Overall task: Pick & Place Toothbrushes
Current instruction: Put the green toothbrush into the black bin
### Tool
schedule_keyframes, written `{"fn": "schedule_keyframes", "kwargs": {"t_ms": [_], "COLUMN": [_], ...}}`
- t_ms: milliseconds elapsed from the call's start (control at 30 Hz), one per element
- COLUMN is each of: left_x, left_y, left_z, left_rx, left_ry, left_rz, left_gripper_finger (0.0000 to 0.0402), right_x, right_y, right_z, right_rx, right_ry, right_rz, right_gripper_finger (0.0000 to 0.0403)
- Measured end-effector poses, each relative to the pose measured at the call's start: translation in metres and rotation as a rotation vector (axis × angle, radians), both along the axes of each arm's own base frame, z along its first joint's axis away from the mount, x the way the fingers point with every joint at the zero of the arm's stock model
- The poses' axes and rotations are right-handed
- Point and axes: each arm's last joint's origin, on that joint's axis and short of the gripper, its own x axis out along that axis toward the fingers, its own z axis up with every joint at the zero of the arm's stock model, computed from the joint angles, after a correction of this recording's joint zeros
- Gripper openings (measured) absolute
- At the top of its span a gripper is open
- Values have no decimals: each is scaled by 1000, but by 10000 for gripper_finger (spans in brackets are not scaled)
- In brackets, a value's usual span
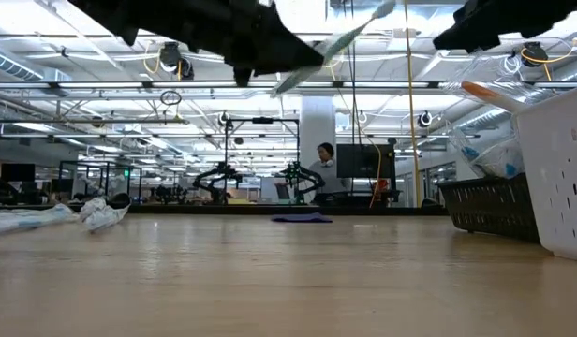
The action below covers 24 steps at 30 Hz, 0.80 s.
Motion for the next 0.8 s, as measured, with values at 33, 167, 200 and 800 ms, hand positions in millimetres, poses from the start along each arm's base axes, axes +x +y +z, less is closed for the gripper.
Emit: {"fn": "schedule_keyframes", "kwargs": {"t_ms": [33, 167, 200, 800], "left_x": [0, 2, 2, 4], "left_y": [0, -1, -1, 9], "left_z": [2, 11, 12, 21], "left_rx": [6, 8, 5, 15], "left_ry": [-15, -111, -126, -211], "left_rz": [-11, -36, -37, -8], "left_gripper_finger": [13, 5, 7, 10], "right_x": [1, 9, 11, 51], "right_y": [-2, -10, -13, -35], "right_z": [1, 8, 11, 25], "right_rx": [5, 2, 4, 36], "right_ry": [-11, -85, -111, -381], "right_rz": [-11, -49, -61, -60], "right_gripper_finger": [155, 155, 155, 155]}}
